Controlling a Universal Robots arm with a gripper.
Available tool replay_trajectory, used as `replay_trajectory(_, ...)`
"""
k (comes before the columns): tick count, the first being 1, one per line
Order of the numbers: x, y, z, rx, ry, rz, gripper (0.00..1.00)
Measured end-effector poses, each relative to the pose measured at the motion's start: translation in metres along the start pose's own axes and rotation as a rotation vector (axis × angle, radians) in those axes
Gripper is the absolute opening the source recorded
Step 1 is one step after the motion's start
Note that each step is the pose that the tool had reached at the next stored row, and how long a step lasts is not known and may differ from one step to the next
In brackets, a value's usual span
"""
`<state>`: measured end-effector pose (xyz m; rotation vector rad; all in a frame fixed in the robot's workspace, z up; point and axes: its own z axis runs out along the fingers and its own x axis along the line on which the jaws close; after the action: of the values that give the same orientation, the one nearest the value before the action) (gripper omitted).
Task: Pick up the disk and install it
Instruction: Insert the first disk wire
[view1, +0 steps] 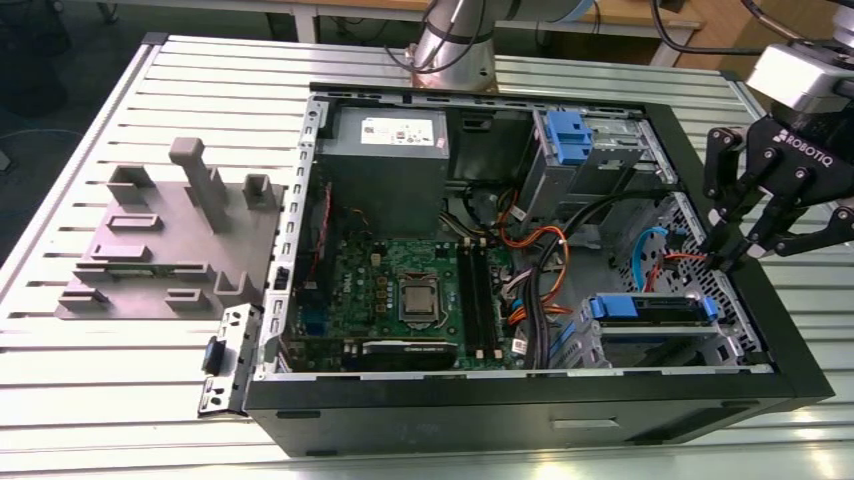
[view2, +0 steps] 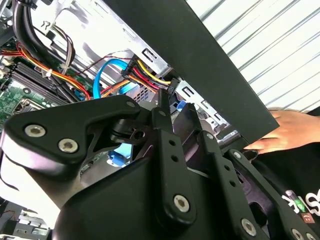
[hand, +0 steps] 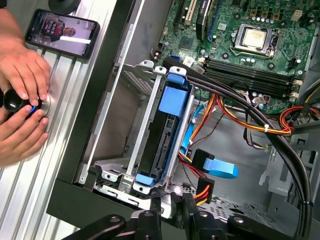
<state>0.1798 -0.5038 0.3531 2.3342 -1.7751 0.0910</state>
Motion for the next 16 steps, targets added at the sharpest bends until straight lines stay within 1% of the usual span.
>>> replay_trajectory(3, -0.0001, 0.0, 0.0002, -0.0003, 0.0008, 0.0, 0.31)
replay_trajectory(5, -0.0001, -0.0001, 0.0004, -0.0007, 0.0028, 0.0, 0.31)
replay_trajectory(8, -0.0005, -0.0003, 0.001, -0.0002, 0.0031, -0.003, 0.31)
replay_trajectory(16, -0.0054, -0.0016, -0.0001, 0.001, 0.0043, -0.01, 0.31)
